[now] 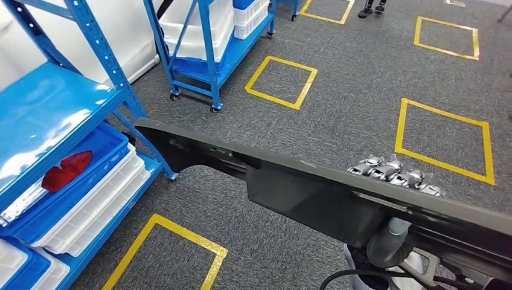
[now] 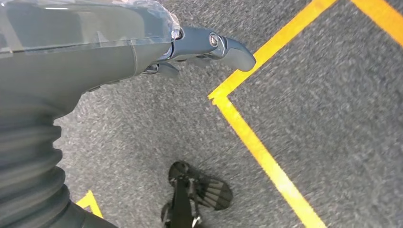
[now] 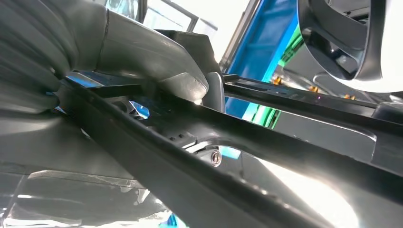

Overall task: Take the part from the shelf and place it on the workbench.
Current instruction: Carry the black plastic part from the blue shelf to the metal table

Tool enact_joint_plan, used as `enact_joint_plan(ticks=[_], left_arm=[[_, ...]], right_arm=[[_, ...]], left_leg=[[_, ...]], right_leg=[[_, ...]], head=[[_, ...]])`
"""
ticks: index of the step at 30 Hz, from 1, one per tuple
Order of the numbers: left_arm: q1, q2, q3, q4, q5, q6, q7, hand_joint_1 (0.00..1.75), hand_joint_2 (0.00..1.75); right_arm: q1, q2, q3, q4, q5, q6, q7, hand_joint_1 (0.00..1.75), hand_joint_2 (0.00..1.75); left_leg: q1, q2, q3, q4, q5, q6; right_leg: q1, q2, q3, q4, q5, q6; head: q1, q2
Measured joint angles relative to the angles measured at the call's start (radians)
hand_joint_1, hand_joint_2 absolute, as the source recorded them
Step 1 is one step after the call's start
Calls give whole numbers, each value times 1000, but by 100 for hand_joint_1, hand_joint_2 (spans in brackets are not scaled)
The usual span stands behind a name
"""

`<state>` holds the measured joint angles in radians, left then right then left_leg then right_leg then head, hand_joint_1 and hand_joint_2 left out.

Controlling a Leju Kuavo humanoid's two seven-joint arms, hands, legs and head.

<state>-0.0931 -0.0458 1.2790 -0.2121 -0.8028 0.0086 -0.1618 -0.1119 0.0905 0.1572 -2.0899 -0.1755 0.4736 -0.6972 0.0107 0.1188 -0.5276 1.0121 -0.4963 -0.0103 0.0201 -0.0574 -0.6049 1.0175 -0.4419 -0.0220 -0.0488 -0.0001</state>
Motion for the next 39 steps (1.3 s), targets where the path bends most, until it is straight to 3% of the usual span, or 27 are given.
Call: enact_joint_plan(ticks=[2, 4, 6, 7, 8, 9, 11, 13, 15, 16, 18, 20, 22, 23, 24, 26, 28, 30, 31, 33, 34, 36, 37, 38, 39], left_arm=[[-1, -4, 0, 0, -6, 0, 6, 0, 175], [3, -6, -1, 0, -11, 0, 9, 0, 175], [8, -7, -1, 0, -14, 0, 9, 0, 175], [9, -7, -1, 0, -15, 0, 9, 0, 175], [9, -8, -1, 0, -14, -2, 8, 0, 175], [8, -8, -1, 0, -13, -4, 7, 0, 175], [6, -8, -1, 0, -9, -8, 4, 0, 175], [5, -10, -1, 0, -2, -9, 2, 0, 175], [2, -12, 0, 0, 2, -10, 1, 0, 175], [-1, -14, 0, 0, 1, -11, 0, 0, 175], [-3, -18, 0, 0, -4, -14, 0, 0, 175], [0, -19, -1, 0, -12, -13, 1, 0, 175], [3, -19, -1, 0, -15, -12, 1, 0, 175], [2, -19, -1, 0, -15, -13, 1, 0, 175], [0, -19, -1, 0, -14, -15, -2, 0, 175], [-2, -19, -1, 0, -10, -18, -8, 0, 175], [-2, -19, -1, 0, -6, -19, -12, 0, 175], [-4, -20, 0, 0, -4, -18, -11, 0, 175], [-6, -20, 0, 0, -3, -17, -9, 0, 175], [-9, -21, 0, 0, -1, -13, -6, 0, 175], [-8, -21, 1, 0, 1, -11, -6, 0, 175], [-1, -21, 3, 0, 4, -9, -5, 0, 175], [1, -21, 4, 0, 6, -9, -4, 0, 175], [2, -21, 5, 0, 7, -8, -4, 0, 175], [2, -21, 6, 0, 8, -9, -4, 0, 175]], right_arm=[[-2, -2, 8, 2, 5, -10, 0, 175, 175], [-4, -3, 18, 6, 9, -17, 0, 175, 175], [-2, -3, 25, 10, 10, -21, 0, 175, 175], [0, -4, 27, 12, 11, -22, 0, 175, 175], [1, -4, 29, 14, 13, -22, 0, 175, 175], [1, -5, 31, 14, 14, -20, 0, 175, 175], [1, -5, 35, 15, 16, -12, 0, 175, 175], [-1, -6, 40, 15, 16, -6, 1, 175, 175], [-2, -6, 43, 15, 16, -5, 1, 175, 175], [-3, -7, 43, 14, 15, -5, 1, 175, 175], [-8, -8, 43, 14, 9, -5, 1, 175, 175], [-14, -9, 43, 14, -1, -5, 1, 175, 175], [-14, -10, 43, 16, -8, -5, 1, 175, 175], [-14, -10, 43, 18, -10, -5, 1, 175, 175], [-14, -10, 43, 19, -10, -5, 1, 175, 175], [-15, -10, 43, 19, -10, -2, 1, 175, 175], [-16, -10, 43, 19, -9, 3, 1, 175, 175], [-16, -10, 43, 19, -9, 10, 1, 175, 175], [-16, -10, 43, 18, -10, 12, 1, 175, 175], [-20, -9, 43, 16, -13, 13, 0, 175, 175], [-22, -8, 43, 16, -15, 13, 0, 175, 175], [-24, -7, 43, 17, -18, 13, 0, 175, 175], [-24, -7, 44, 18, -20, 13, 0, 175, 175], [-23, -7, 44, 19, -20, 13, 0, 175, 175], [-23, -7, 44, 19, -21, 13, 0, 175, 175]], left_leg=[[2, -41, -8, 30, -26, -7], [3, -96, -58, 139, -84, -10], [3, -110, -122, 259, -124, -11], [3, -111, -137, 278, -118, -12], [4, -112, -134, 258, -91, -12], [5, -118, -114, 202, -50, -11], [10, -162, -63, 73, 14, -9], [11, -194, -40, 16, 27, -5], [9, -179, -37, 9, 29, 5], [9, -168, -34, 5, 31, 11], [11, -143, -28, -4, 34, 24], [7, -115, -24, -5, 32, 30], [5, -86, -23, -5, 29, 30], [5, -73, -21, -5, 27, 29], [5, -62, -18, -5, 24, 28], [2, -41, -10, -4, 18, 21], [-1, -21, -4, -4, 11, 12], [-2, 0, 2, -7, 6, 2], [-1, -3, 5, -5, 2, -3], [2, -47, -12, 45, -33, -10], [4, -78, -38, 102, -63, -11], [4, -106, -106, 236, -120, -13], [4, -109, -131, 277, -126, -13], [4, -111, -139, 280, -112, -13], [5, -114, -128, 244, -78, -12]], right_leg=[[-8, 25, 8, -13, 7, -10], [-12, 50, 12, -18, 9, -16], [-11, 81, 12, -16, 8, -19], [-11, 96, 13, -15, 8, -19], [-11, 112, 14, -13, 7, -18], [-12, 127, 15, -10, 5, -16], [-14, 154, 14, 1, -2, -8], [-17, 177, 4, 9, -3, 3], [-21, 196, -3, 10, 0, 16], [-20, 189, -7, 20, -4, 22], [-17, 136, -37, 90, -40, 32], [-21, 82, -100, 217, -98, 41], [-26, 66, -142, 290, -117, 46], [-27, 61, -136, 273, -100, 46], [-26, 54, -110, 221, -69, 43], [-17, 13, -36, 80, -12, 31], [-4, -15, 0, 6, 3, 16], [0, 3, -2, -1, 1, 5], [-2, 15, 1, -6, 4, 0], [-9, 38, 9, -18, 9, -10], [-12, 49, 12, -21, 11, -14], [-12, 75, 12, -21, 11, -18], [-12, 90, 12, -20, 10, -18], [-12, 105, 13, -18, 10, -17], [-12, 120, 14, -16, 8, -16]], head=[[0, 0], [0, 0], [0, 0], [0, 0], [0, 0], [0, 0], [0, 0], [0, 0], [0, 0], [0, 0], [0, 0], [0, 0], [0, 0], [0, 0], [0, 0], [0, 0], [0, 0], [0, 0], [0, 0], [0, 0], [0, 0], [0, 0], [0, 0], [0, 0], [0, 0]])
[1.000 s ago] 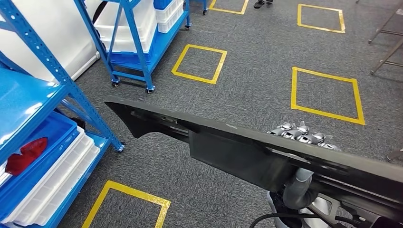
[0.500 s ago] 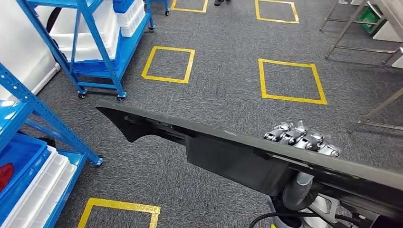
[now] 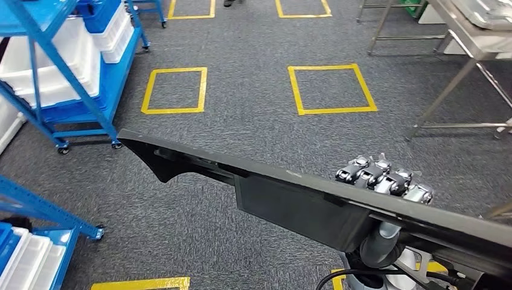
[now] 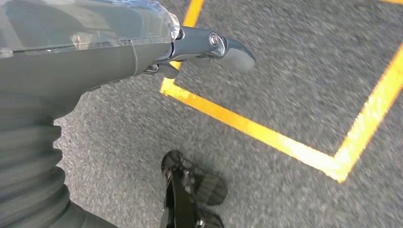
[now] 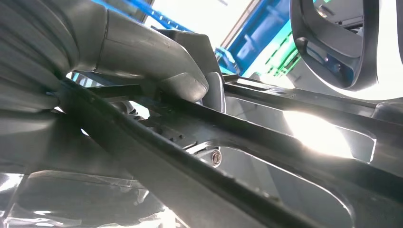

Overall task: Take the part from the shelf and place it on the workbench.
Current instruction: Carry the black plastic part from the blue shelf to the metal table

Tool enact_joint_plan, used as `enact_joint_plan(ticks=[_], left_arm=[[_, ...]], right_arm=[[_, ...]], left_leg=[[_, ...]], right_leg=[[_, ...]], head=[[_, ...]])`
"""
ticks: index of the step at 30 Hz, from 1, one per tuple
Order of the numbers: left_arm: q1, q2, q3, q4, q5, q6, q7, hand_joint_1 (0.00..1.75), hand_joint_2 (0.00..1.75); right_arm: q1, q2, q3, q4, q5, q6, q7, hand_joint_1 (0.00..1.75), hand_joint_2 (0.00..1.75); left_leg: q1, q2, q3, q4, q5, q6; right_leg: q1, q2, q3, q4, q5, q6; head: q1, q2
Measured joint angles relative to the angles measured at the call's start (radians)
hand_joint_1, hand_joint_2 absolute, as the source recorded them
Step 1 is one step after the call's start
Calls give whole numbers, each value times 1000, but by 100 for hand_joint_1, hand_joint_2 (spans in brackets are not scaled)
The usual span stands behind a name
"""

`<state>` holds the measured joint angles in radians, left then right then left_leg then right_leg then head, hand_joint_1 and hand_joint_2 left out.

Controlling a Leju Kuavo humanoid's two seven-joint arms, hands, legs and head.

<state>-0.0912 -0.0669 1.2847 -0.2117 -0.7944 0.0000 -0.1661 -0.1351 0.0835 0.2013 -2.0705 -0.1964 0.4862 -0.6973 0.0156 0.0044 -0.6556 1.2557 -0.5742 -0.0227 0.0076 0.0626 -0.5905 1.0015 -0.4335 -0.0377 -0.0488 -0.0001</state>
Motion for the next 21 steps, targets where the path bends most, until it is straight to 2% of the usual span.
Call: enact_joint_plan(ticks=[1, 2, 3, 4, 5, 6, 7, 8, 9, 11, 12, 13, 14, 15, 16, 18, 19, 20, 21], left_arm=[[-1, 0, 0, 0, 1, 0, 0, 0, 175], [-1, 0, 0, 0, 2, -1, -1, 0, 175], [-1, 0, 0, 0, 1, -2, -2, 0, 175], [0, 0, 0, 0, 0, -4, -3, 0, 175], [0, 0, 0, 0, -2, -5, -4, 0, 175], [-1, -1, 0, 0, -4, -6, -4, 0, 175], [-3, -1, 0, 0, -6, -7, -5, 0, 175], [-4, -2, 0, 0, -6, -8, -4, 0, 175], [-5, -2, 0, 0, -7, -8, -4, 0, 175], [-2, -3, 0, 0, -8, -7, -4, 0, 175], [0, -3, 0, 0, -9, -7, -3, 0, 175], [1, -2, 0, 0, -10, -6, -3, 0, 175], [1, -2, 0, 0, -10, -6, -2, 0, 175], [0, -2, 0, 0, -10, -6, -1, 0, 175], [-1, -3, 0, 0, -11, -6, -1, 0, 175], [-2, -3, 0, 0, -11, -6, 0, 0, 175], [-2, -4, 0, 0, -12, -6, 1, 0, 175], [-2, -5, 0, 0, -12, -6, 2, 0, 175], [-3, -6, 0, 0, -13, -7, 3, 0, 175]], right_arm=[[0, 0, 1, 0, -1, -1, 0, 175, 175], [-2, 0, 1, 1, -2, -2, 0, 175, 175], [-6, 0, 2, 2, -6, -6, 1, 175, 175], [-13, -1, 2, 4, -12, -13, 2, 175, 175], [-23, -2, 3, 7, -22, -25, 5, 175, 175], [-35, -6, 3, 11, -33, -38, 9, 175, 175], [-48, -12, 3, 14, -43, -51, 13, 175, 175], [-59, -19, 3, 18, -50, -61, 15, 175, 175], [-68, -25, 3, 21, -54, -68, 16, 175, 175], [-78, -34, 3, 26, -55, -76, 14, 175, 175], [-78, -38, 3, 29, -55, -77, 12, 175, 175], [-78, -42, 4, 33, -55, -79, 11, 175, 175], [-78, -45, 4, 36, -55, -80, 10, 175, 175], [-78, -47, 4, 39, -55, -82, 10, 175, 175], [-79, -49, 4, 42, -55, -83, 10, 175, 175], [-85, -51, 7, 45, -54, -86, 10, 175, 175], [-89, -51, 9, 46, -54, -88, 11, 175, 175], [-93, -52, 11, 49, -53, -90, 12, 175, 175], [-96, -52, 13, 51, -53, -92, 13, 175, 175]], left_leg=[[2, -14, 25, -66, 45, 1], [4, -39, 51, -136, 79, 2], [6, -62, 72, -189, 100, 4], [7, -79, 83, -219, 108, 6], [6, -83, 86, -228, 104, 9], [5, -73, 87, -231, 106, 15], [3, -61, 89, -235, 109, 21], [3, -49, 92, -240, 111, 29], [3, -37, 95, -245, 114, 35], [0, -11, 97, -249, 113, 43], [-2, 3, 97, -249, 112, 45], [-4, 16, 98, -248, 110, 45], [-5, 30, 99, -248, 108, 45], [-6, 42, 102, -248, 105, 45], [-6, 53, 105, -248, 102, 43], [-9, 72, 114, -248, 95, 36], [-10, 81, 117, -248, 92, 31], [-10, 90, 120, -249, 89, 26], [-10, 100, 123, -251, 87, 21]], right_leg=[[-1, 14, 1, 4, -2, 3], [0, 26, 0, 10, -5, 7], [-1, 39, -4, 16, -8, 12], [-2, 50, -10, 22, -9, 17], [-3, 62, -16, 25, -8, 23], [-6, 74, -21, 24, -6, 30], [-8, 73, -23, 26, -6, 36], [-8, 55, -29, 37, -13, 41], [-7, 27, -43, 66, -30, 45], [-8, -33, -99, 178, -87, 52], [-11, -46, -132, 242, -112, 56], [-14, -52, -156, 284, -122, 58], [-16, -56, -161, 293, -115, 58], [-16, -61, -145, 260, -90, 57], [-15, -70, -111, 196, -56, 54], [-4, -111, -41, 65, -13, 42], [2, -124, -23, 29, -6, 36], [8, -128, -18, 16, -8, 31], [10, -116, -18, 14, -7, 27]], head=[[0, 0], [0, 0], [0, 0], [0, 0], [0, 0], [0, 0], [0, 0], [0, 0], [0, 0], [0, 0], [0, 0], [0, 0], [0, 0], [0, 0], [0, 0], [0, 0], [0, 0], [0, 0], [0, 0]])
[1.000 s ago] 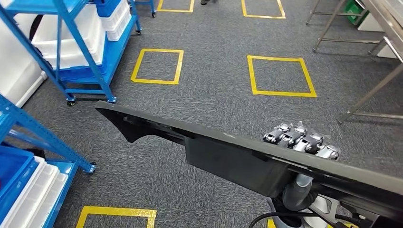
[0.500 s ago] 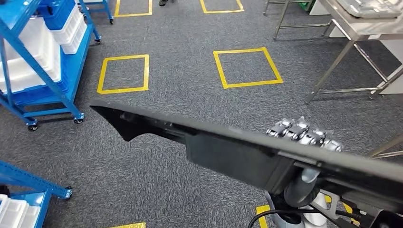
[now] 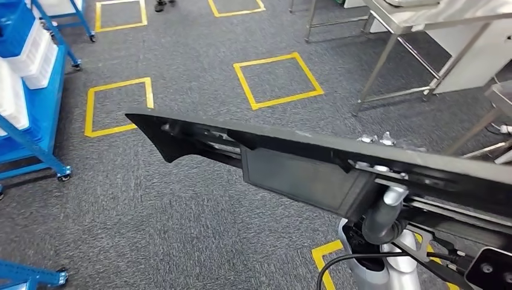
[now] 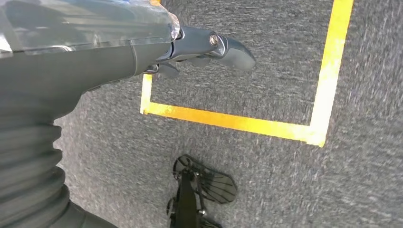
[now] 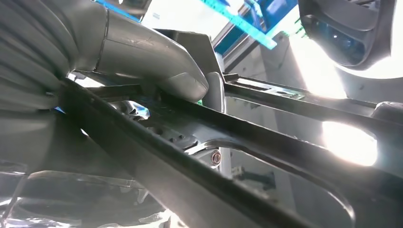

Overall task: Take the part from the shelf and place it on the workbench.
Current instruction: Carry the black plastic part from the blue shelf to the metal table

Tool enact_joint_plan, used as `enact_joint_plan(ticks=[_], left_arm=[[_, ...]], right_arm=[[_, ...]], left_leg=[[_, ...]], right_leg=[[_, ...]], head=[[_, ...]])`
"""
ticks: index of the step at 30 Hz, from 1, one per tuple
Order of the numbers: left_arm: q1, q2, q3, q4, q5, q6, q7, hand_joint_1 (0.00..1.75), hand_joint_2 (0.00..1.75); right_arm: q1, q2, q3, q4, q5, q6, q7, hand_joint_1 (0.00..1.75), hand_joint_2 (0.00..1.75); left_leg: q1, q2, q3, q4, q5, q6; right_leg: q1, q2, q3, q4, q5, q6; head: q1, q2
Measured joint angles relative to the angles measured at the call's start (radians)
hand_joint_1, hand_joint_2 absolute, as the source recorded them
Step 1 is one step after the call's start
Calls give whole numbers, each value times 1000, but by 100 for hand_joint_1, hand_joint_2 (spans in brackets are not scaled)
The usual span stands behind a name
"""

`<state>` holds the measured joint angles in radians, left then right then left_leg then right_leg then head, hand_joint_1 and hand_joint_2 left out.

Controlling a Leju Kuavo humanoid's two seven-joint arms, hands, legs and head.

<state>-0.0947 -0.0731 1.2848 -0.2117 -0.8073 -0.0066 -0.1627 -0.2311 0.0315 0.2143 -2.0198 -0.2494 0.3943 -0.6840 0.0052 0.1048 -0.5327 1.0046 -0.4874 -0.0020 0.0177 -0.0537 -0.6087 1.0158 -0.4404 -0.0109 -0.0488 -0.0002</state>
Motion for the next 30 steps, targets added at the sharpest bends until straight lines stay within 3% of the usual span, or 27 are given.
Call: enact_joint_plan(ticks=[1, 3, 5, 7, 8, 9, 10, 12, 14, 16, 17, 19, 21, 23, 24, 25, 27, 29, 30], left_arm=[[-2, -1, 0, 0, 0, 0, 1, 0, 175], [-4, -3, 0, 0, -2, -1, 1, 0, 175], [-1, -5, -1, 0, -5, -1, 3, 0, 175], [5, -5, -1, 0, -10, 3, 9, 0, 175], [6, -5, -1, 0, -11, 4, 12, 0, 175], [7, -5, -1, 0, -12, 6, 15, 0, 175], [6, -5, -1, 0, -13, 7, 17, 0, 175], [6, -5, -1, 0, -14, 7, 20, 0, 175], [7, -5, -1, 0, -13, 9, 24, 0, 175], [6, -6, 0, 0, -12, 13, 28, 0, 175], [4, -6, 0, 0, -11, 14, 28, 0, 175], [2, -6, 0, 0, -8, 17, 29, 0, 175], [5, -5, 0, 0, -3, 23, 33, 0, 175], [8, -4, 1, 0, 2, 32, 40, 0, 175], [8, -4, 2, 0, 4, 36, 43, 0, 175], [6, -4, 2, 0, 6, 41, 46, 0, 175], [5, -4, 3, 0, 9, 49, 50, 0, 175], [4, -4, 5, 0, 15, 54, 53, 0, 175], [4, -3, 7, 0, 18, 54, 53, 0, 175]], right_arm=[[-1, 0, 1, 2, 0, -1, 1, 175, 175], [-5, -1, 3, 5, 1, -2, 0, 175, 175], [-9, -1, 6, 9, 1, -2, -2, 175, 175], [-6, -2, 8, 15, 2, -2, -6, 175, 175], [-4, -3, 8, 16, 4, -1, -7, 175, 175], [-1, -4, 8, 18, 5, 0, -8, 175, 175], [0, -6, 8, 18, 7, 1, -9, 175, 175], [2, -7, 8, 18, 8, 4, -10, 175, 175], [7, -8, 8, 14, 7, 8, -11, 175, 175], [18, -10, 8, 6, 8, 13, -11, 175, 175], [22, -10, 8, 1, 9, 13, -12, 175, 175], [22, -12, 8, -7, 13, 8, -12, 175, 175], [21, -14, 9, -9, 14, -2, -13, 175, 175], [21, -17, 13, -10, 13, -12, -13, 175, 175], [21, -19, 14, -10, 12, -14, -13, 175, 175], [19, -21, 16, -10, 11, -16, -13, 175, 175], [13, -23, 19, -10, 10, -18, -13, 175, 175], [3, -24, 25, -10, 8, -18, -13, 175, 175], [-1, -25, 28, -10, 6, -18, -13, 175, 175]], left_leg=[[1, 4, 3, -1, -3, -5], [4, -31, -3, 29, -27, -13], [7, -82, -53, 139, -83, -17], [7, -94, -120, 261, -124, -21], [8, -95, -137, 281, -118, -23], [9, -97, -135, 263, -92, -24], [11, -104, -117, 210, -52, -26], [20, -148, -67, 84, 10, -28], [23, -182, -45, 30, 19, -23], [20, -168, -43, 27, 17, -10], [19, -156, -41, 24, 18, -3], [19, -131, -38, 18, 21, 9], [14, -104, -36, 17, 18, 17], [9, -75, -34, 17, 15, 19], [8, -62, -33, 17, 13, 19], [6, -51, -29, 17, 10, 19], [3, -30, -20, 17, 3, 15], [1, -11, -13, 16, -3, 6], [0, -2, -10, 14, -5, 2]], right_leg=[[-3, 12, 3, -5, 2, -4], [-11, 33, 13, -18, 7, -14], [-14, 54, 19, -25, 8, -20], [-14, 81, 20, -22, 6, -23], [-14, 95, 20, -21, 5, -22], [-15, 110, 22, -18, 3, -20], [-17, 125, 23, -14, 0, -17], [-19, 152, 20, 0, -8, -7], [-21, 175, 9, 11, -12, 6], [-25, 196, 1, 11, -9, 19], [-24, 188, -2, 15, -11, 24], [-21, 135, -27, 68, -43, 31], [-21, 78, -89, 194, -102, 36], [-24, 62, -139, 287, -128, 37], [-23, 59, -137, 280, -113, 36], [-22, 53, -114, 235, -83, 32], [-13, 16, -39, 96, -26, 18], [0, -12, 0, 18, -9, 3], [5, -11, 0, 13, -12, -2]], head=[[0, 0], [0, 0], [0, 0], [0, 0], [0, 0], [0, 0], [0, 0], [0, 0], [0, 0], [0, 0], [0, 0], [0, 0], [0, 0], [0, 0], [0, 0], [0, 0], [0, 0], [0, 0], [0, 0]])
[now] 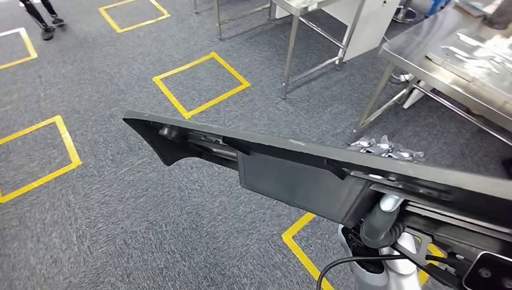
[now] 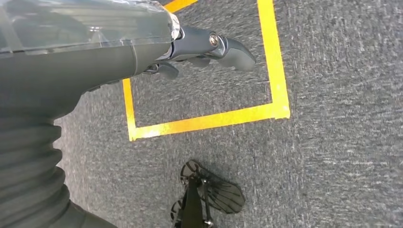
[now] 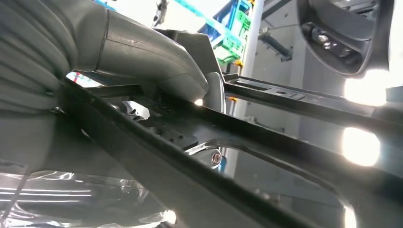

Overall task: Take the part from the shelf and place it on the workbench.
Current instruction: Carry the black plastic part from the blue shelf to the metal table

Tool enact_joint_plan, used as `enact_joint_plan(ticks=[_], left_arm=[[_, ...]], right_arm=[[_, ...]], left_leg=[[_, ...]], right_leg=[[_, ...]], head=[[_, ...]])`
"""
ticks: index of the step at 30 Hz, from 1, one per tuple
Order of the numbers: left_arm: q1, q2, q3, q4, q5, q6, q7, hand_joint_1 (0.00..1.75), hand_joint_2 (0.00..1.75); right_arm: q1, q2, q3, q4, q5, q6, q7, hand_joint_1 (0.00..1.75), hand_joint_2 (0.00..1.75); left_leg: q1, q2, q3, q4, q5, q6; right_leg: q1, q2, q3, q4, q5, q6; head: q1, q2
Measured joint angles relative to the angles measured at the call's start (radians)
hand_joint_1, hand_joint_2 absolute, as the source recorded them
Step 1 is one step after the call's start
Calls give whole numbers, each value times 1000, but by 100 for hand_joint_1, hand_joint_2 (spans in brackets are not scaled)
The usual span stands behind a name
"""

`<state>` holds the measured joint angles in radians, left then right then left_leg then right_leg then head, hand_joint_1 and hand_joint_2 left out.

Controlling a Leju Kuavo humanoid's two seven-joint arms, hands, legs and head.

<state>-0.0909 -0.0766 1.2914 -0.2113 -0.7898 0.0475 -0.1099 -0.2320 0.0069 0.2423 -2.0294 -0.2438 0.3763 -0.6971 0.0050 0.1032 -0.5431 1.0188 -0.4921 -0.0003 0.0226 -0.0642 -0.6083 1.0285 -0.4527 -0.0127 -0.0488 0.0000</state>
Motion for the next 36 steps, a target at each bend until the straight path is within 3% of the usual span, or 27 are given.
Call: enact_joint_plan(ticks=[2, 4, 6, 7, 8, 9, 11, 13, 15, 17, 19, 21, 23, 24, 25, 26, 28, 30, 32, 34, 36], left_arm=[[-3, 1, 2, 0, 3, -3, -2, 0, 175], [-5, 2, 4, 0, 2, -8, -4, 0, 175], [-1, 2, 5, 0, 0, -13, -4, 0, 175], [2, 1, 6, 0, -2, -15, -4, 0, 175], [4, 1, 7, 0, -4, -18, -4, 0, 175], [5, 1, 7, 0, -6, -20, -4, 0, 175], [4, 1, 7, 0, -10, -23, -4, 0, 175], [2, 1, 7, 0, -13, -24, -4, 0, 175], [3, 1, 7, 0, -16, -24, -4, 0, 175], [2, 1, 7, 0, -16, -27, -4, 0, 175], [-2, 0, 7, 0, -16, -30, -4, 0, 175], [-3, 0, 7, 0, -16, -34, -4, 0, 175], [1, 0, 7, 0, -16, -37, -4, 0, 175], [1, 1, 7, 0, -16, -38, -4, 0, 175], [0, 1, 8, 0, -17, -40, -4, 0, 175], [-1, 0, 8, 0, -17, -42, -5, 0, 175], [-3, 0, 7, 0, -18, -46, -6, 0, 175], [-3, -1, 7, 0, -19, -49, -7, 0, 175], [-5, -1, 7, 0, -20, -49, -8, 0, 175], [-8, -3, 7, 0, -20, -50, -9, 0, 175], [-7, -4, 6, 0, -23, -51, -11, 0, 175]], right_arm=[[-3, 0, 6, -1, -5, 1, 1, 175, 175], [-9, 0, 13, -2, -11, 1, 4, 175, 175], [-16, 1, 22, -2, -14, 1, 9, 175, 175], [-17, 1, 27, -2, -14, 0, 12, 175, 175], [-16, 1, 30, -2, -14, 0, 16, 175, 175], [-16, 1, 32, -2, -14, 0, 18, 175, 175], [-16, 1, 34, -2, -14, 0, 20, 175, 175], [-17, 1, 34, -2, -15, 0, 20, 175, 175], [-17, 1, 35, -2, -15, 0, 21, 175, 175], [-15, -1, 34, -2, -15, 0, 21, 175, 175], [-15, -4, 33, -2, -17, 0, 18, 175, 175], [-17, -8, 32, 1, -19, 0, 14, 175, 175], [-15, -12, 31, 5, -23, 0, 12, 175, 175], [-14, -14, 30, 7, -25, 0, 12, 175, 175], [-13, -16, 29, 10, -26, 0, 11, 175, 175], [-13, -18, 28, 12, -26, 0, 10, 175, 175], [-13, -19, 27, 15, -26, 0, 7, 175, 175], [-14, -19, 25, 16, -27, 1, 4, 175, 175], [-12, -21, 21, 17, -27, 2, 2, 175, 175], [-11, -23, 17, 18, -27, 2, 2, 175, 175], [-12, -25, 14, 20, -27, 2, 1, 175, 175]], left_leg=[[1, 8, 8, -1, -5, -10], [3, -33, -4, 40, -34, -17], [6, -82, -59, 156, -92, -21], [6, -90, -94, 220, -115, -24], [7, -93, -120, 264, -122, -26], [7, -94, -131, 272, -108, -28], [11, -105, -100, 177, -32, -30], [18, -149, -54, 60, 18, -30], [20, -174, -37, 19, 19, -23], [19, -155, -34, 12, 21, -10], [20, -131, -29, 4, 25, 4], [18, -106, -26, -2, 26, 12], [16, -78, -26, -2, 23, 14], [15, -64, -25, -2, 22, 14], [15, -51, -23, -2, 20, 13], [15, -39, -20, -2, 17, 11], [13, -18, -12, -2, 11, 3], [9, 0, -5, -3, 5, -8], [9, 16, 2, -6, 1, -19], [12, -19, 1, 13, -17, -30], [16, -76, -42, 110, -69, -35]], right_leg=[[-3, 24, 4, -10, 5, -8], [-12, 45, 13, -24, 11, -16], [-16, 67, 17, -27, 13, -22], [-16, 81, 17, -26, 13, -24], [-15, 95, 18, -25, 12, -24], [-16, 111, 18, -23, 11, -23], [-18, 139, 19, -15, 6, -18], [-19, 164, 13, -2, 0, -9], [-21, 186, 3, 5, 0, 2], [-25, 204, -2, 5, 2, 14], [-23, 166, -19, 38, -19, 24], [-23, 101, -72, 142, -73, 31], [-28, 76, -133, 258, -113, 37], [-30, 71, -144, 276, -109, 38], [-32, 66, -134, 254, -88, 38], [-32, 57, -103, 195, -54, 37], [-25, 13, -30, 56, -5, 27], [-15, -10, -1, -2, 4, 16], [-14, 14, -1, -6, 5, 7], [-21, 37, 6, -16, 11, -4], [-24, 59, 11, -23, 14, -14]], head=[[0, 0], [0, 0], [0, 0], [0, 0], [0, 0], [0, 0], [0, 0], [0, 0], [0, 0], [0, 0], [0, 0], [0, 0], [0, 0], [0, 0], [0, 0], [0, 0], [0, 0], [0, 0], [0, 0], [0, 0], [0, 0]])
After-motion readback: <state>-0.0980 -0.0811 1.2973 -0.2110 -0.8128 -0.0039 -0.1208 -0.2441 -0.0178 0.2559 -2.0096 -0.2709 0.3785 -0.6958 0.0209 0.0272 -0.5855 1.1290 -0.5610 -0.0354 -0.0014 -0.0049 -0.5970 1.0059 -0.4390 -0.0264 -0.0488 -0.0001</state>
